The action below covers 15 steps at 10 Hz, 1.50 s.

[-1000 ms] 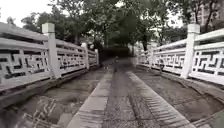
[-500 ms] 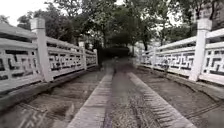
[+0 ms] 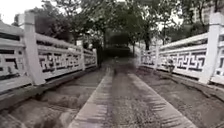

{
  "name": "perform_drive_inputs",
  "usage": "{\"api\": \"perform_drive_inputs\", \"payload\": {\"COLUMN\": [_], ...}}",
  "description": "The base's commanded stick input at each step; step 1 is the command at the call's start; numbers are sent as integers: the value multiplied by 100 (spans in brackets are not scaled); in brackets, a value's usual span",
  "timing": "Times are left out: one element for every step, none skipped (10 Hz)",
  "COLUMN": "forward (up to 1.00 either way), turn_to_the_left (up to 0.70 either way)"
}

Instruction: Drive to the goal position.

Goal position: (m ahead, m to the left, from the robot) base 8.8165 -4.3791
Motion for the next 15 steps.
{"api": "perform_drive_inputs", "payload": {"forward": [64,64,64,64,64,64,64,64,64,64,64,64,64,64,64], "turn_to_the_left": [2,2,2,2,2,2,2,2,2,2,2,2,2,2,2]}}
